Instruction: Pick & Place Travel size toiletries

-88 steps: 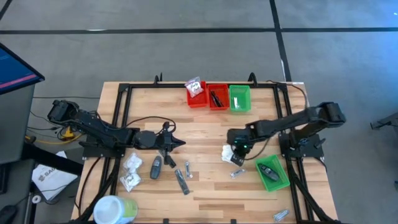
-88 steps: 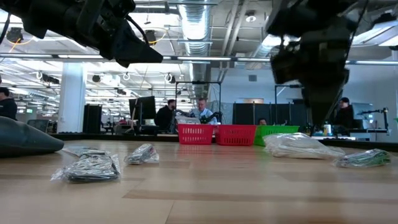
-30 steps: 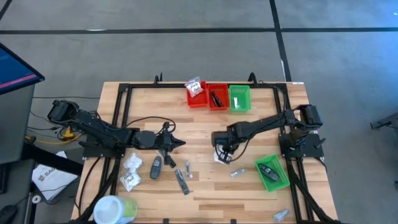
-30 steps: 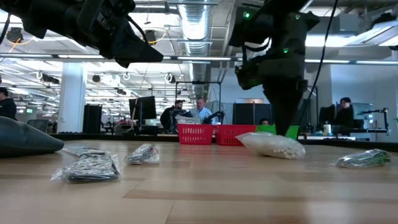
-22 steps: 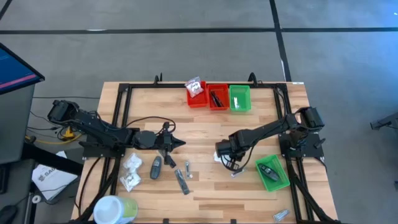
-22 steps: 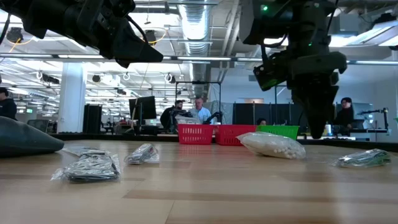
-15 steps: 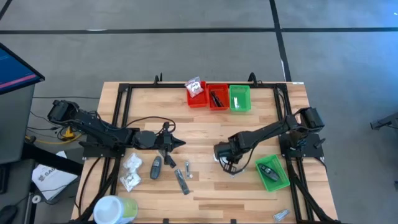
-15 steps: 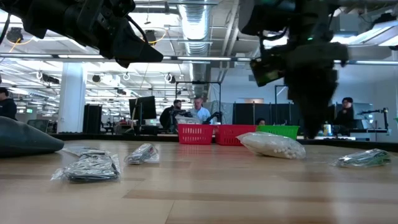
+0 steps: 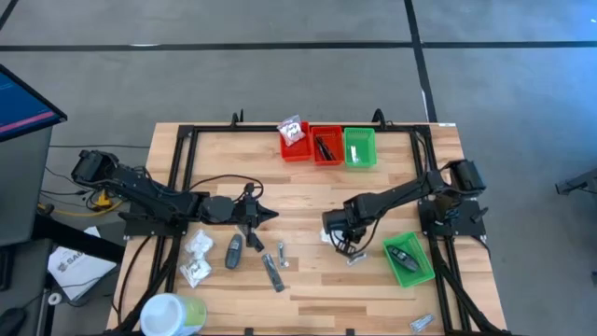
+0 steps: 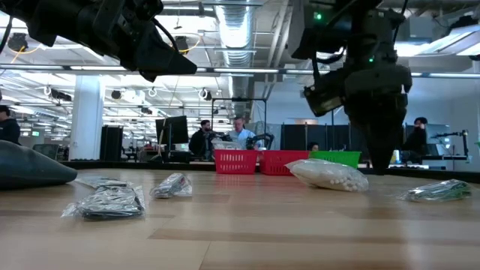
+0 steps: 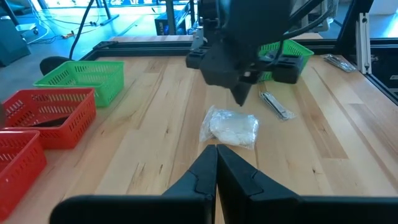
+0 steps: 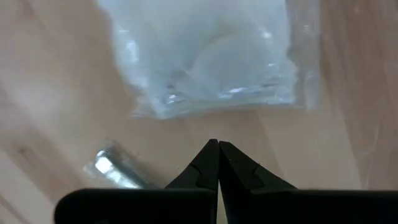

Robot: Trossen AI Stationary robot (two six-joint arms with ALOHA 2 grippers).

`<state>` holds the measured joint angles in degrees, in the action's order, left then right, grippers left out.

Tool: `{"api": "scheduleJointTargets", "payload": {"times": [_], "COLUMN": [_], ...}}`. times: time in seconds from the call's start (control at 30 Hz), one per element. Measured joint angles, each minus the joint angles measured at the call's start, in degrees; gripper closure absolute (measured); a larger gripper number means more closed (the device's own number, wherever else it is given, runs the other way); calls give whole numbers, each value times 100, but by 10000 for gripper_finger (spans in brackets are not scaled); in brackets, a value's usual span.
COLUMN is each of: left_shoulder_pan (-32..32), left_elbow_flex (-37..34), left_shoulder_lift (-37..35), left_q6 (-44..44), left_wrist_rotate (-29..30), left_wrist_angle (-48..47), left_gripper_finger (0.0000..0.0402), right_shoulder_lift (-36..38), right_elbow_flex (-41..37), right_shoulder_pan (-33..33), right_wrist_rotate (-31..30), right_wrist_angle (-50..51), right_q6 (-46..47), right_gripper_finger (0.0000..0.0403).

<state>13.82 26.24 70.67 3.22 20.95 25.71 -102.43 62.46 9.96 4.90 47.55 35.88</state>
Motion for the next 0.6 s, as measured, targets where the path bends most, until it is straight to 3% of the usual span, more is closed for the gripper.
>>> {"api": "scheduleJointTargets", "payload": {"times": [0.13,0.6], "left_shoulder_pan": [0,0], "left_elbow_flex": [0,0], "left_shoulder_lift": [0,0], "left_q6": [0,0], "left_wrist_rotate": [-1,0], "left_wrist_angle": [1,4], "left_gripper_finger": [400,400], "right_shoulder_lift": [-4,-4], "right_elbow_flex": [-181,-180], "right_shoulder_pan": [-187,-602], "right_wrist_rotate": [77,-541], "right_wrist_angle": [-142,-777], "right_q6": [-5,-929], "right_gripper_finger": [403,403]}}
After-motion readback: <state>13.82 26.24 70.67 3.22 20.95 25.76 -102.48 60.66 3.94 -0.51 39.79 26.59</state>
